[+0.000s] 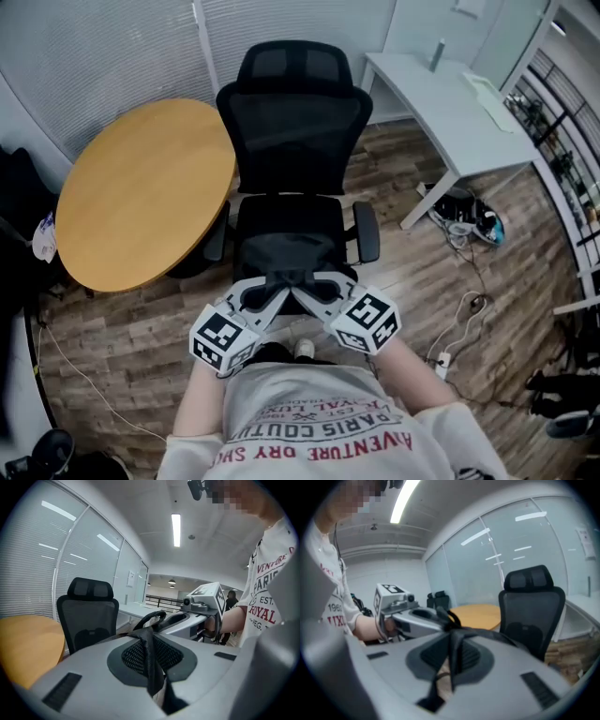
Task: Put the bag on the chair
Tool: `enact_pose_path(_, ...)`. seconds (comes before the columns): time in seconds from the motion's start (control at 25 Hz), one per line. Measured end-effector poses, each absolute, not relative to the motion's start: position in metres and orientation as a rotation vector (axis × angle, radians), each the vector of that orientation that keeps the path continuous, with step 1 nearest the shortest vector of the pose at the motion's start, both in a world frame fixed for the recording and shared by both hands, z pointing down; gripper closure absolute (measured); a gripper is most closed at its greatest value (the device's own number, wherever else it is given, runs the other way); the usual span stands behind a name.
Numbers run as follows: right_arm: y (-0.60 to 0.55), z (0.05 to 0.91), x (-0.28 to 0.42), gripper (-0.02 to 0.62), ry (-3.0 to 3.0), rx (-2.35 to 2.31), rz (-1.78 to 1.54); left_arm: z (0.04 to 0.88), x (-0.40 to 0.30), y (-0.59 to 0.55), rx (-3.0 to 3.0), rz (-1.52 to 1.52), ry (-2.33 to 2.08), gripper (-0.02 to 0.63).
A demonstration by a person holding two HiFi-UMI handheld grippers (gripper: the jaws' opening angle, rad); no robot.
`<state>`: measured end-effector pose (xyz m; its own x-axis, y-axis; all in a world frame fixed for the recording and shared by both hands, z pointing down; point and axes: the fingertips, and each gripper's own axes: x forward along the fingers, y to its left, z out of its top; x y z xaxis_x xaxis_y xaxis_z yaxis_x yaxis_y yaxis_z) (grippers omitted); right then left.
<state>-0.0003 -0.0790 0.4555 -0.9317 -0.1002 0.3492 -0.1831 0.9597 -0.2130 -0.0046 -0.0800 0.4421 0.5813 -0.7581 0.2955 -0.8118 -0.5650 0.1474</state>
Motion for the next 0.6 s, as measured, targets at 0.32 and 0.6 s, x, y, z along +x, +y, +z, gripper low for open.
enact_pose_path(0.32,-0.194,0.447,-0.009,0.548,-2.777,0.265,0.315,0.438,-0.012,-0.190,2.563,0.316,-1.288,0.549)
enact_pose_path(0.6,-0.267,0.459,-0.040,0.548,-2.742,0.317,0.336,0.448,-0.044,-0.269,2.572,0.300,-1.201,0.549)
